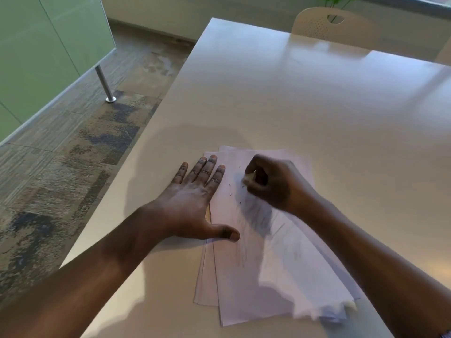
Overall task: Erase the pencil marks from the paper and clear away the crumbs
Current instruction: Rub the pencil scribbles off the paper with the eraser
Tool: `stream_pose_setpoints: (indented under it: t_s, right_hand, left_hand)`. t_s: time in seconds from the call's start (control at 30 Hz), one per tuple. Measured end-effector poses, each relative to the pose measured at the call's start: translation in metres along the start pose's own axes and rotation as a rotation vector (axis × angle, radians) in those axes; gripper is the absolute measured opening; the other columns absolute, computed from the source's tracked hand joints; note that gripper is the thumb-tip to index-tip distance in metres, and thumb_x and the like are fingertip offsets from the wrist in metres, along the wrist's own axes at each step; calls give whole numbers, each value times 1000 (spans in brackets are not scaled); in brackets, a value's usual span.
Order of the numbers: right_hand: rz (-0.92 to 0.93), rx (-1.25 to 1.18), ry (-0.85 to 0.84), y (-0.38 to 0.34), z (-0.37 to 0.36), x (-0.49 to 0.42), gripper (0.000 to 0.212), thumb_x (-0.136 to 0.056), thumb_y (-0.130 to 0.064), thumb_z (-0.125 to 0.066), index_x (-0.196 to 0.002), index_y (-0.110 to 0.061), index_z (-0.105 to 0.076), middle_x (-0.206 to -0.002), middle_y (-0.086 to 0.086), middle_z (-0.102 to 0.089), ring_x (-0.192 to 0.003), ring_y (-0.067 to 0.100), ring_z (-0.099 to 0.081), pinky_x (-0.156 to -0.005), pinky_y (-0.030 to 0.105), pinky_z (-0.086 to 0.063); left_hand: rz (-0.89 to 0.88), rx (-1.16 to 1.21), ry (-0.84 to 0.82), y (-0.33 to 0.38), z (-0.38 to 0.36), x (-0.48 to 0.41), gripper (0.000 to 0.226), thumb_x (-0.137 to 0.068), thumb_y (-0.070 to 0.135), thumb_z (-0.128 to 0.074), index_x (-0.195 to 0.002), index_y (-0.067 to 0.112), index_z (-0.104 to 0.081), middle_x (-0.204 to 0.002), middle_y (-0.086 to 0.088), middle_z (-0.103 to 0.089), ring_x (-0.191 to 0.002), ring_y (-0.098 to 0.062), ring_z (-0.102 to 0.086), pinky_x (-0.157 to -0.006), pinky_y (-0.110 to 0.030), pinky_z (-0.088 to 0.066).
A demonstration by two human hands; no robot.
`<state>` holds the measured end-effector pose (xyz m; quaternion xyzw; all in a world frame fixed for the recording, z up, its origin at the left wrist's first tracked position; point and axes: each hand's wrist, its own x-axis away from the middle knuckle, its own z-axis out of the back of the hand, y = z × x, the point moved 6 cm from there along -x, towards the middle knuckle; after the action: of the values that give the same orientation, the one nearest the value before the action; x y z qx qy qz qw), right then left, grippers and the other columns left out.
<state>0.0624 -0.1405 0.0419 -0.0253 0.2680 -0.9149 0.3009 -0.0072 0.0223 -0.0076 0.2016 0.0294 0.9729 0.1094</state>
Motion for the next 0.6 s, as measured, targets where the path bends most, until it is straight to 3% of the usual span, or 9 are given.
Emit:
stream_pose_setpoints:
  t_s: [0.1, 0.3, 0.43, 0.53, 0.6]
  right_hand:
    - [75, 14, -82, -16, -12, 15, 10, -90, -22, -70, -98, -19, -67, -75, -9, -63, -64, 5, -59, -60, 20, -49]
    - [-50, 14, 79, 15, 8, -8, 11, -87, -22, -72, -95, -18, -67, -66, -13, -57, -57, 1, -53, -56, 24, -42]
    - [78, -34, -49, -20, -14, 22, 8, -87, -18, -73, -91, -18, -67, -68, -11, -59, -55, 5, -52, -57, 18, -44]
    - [11, -9, 37, -1, -4, 9, 9, -87, -21, -72, -92, -18, -65, -68, -12, -58, -55, 5, -52, -56, 16, -41]
    - [-28, 36, 93, 14, 8, -4, 10, -88, -23, -71, -93, -17, -65, -71, -9, -61, -60, 6, -55, -57, 22, -46]
  left_hand:
    - [3, -9, 9, -1, 0, 0, 140, -64, 102, -34, -152, 22, 39, -155, -1, 52, -143, -17, 47, -124, -47, 20]
    - [1, -11, 7, 0, 0, 0, 143, -57, 105, -26, -152, 21, 38, -156, 0, 51, -145, -17, 45, -125, -48, 18]
    - [-1, -5, 16, 0, -1, 0, 141, -58, 105, -26, -152, 21, 38, -156, -1, 51, -144, -16, 46, -124, -47, 19]
    - [-4, -11, 11, -1, -1, -1, 142, -58, 105, -27, -152, 21, 38, -156, -1, 51, -144, -17, 46, -125, -48, 18]
    - [-5, -14, 12, -1, -1, -1, 142, -59, 106, -28, -152, 21, 39, -155, -1, 52, -144, -17, 46, -125, -48, 18]
